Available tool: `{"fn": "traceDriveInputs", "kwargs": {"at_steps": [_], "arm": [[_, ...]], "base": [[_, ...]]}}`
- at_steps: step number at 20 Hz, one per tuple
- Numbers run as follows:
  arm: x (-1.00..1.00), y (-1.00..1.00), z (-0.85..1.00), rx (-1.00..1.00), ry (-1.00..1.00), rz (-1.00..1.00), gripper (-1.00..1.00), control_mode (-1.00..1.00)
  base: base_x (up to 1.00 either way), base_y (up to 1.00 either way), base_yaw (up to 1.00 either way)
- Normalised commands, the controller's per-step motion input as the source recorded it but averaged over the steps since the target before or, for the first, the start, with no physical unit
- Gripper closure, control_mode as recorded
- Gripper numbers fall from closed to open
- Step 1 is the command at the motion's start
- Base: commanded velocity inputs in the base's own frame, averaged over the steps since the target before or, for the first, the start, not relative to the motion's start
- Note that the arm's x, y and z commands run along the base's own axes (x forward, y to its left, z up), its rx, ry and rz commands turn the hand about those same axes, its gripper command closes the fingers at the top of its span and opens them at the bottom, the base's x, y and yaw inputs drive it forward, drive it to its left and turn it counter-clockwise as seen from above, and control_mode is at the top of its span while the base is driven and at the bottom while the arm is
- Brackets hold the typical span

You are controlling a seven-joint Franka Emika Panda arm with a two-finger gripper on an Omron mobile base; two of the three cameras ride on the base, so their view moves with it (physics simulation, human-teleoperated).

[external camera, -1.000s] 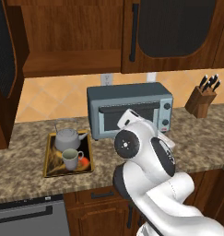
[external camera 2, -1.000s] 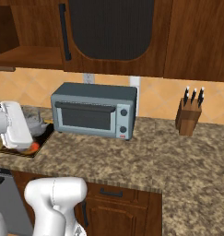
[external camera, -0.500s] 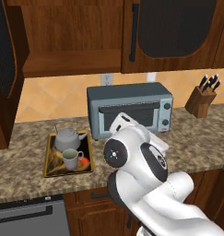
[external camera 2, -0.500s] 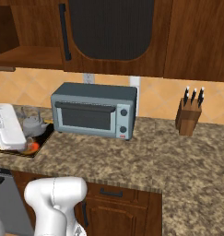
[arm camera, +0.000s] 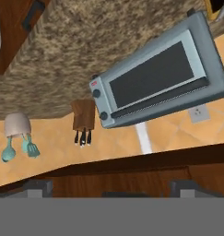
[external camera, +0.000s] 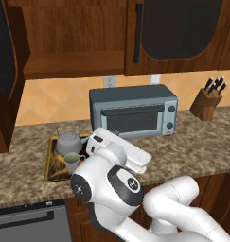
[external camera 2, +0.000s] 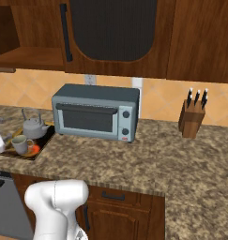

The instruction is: Pick the kettle from the counter and place it on the tray. Then pick the mug from the cabinet and place it on the tray. Then close the cabinet doors.

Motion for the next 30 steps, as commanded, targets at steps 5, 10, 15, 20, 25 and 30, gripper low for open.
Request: {"fn": "traceDriveInputs", "kwargs": {"at_steps": [5, 10, 15, 20, 25, 30], "arm": [[0.00, 0.47, 0.00, -0.12, 0.00, -0.08, -1.00, -1.00], [-0.09, 0.21, -0.03, -0.08, -0.01, -0.01, -1.00, -1.00], [-0.07, 0.65, 0.00, -0.14, -0.09, -0.03, -1.00, -1.00], [-0.01, 0.82, 0.15, -0.15, -0.13, -0.11, -1.00, -1.00], [-0.11, 0.76, 0.19, -0.12, -0.01, -0.11, -1.00, -1.00], [-0.04, 0.69, 0.01, -0.12, 0.00, -0.09, -1.00, -1.00]], "base": [[0.00, 0.00, 0.00], [0.00, 0.00, 0.00], [0.00, 0.00, 0.00], [0.00, 0.00, 0.00], [0.00, 0.00, 0.00], [0.00, 0.00, 0.00]]}}
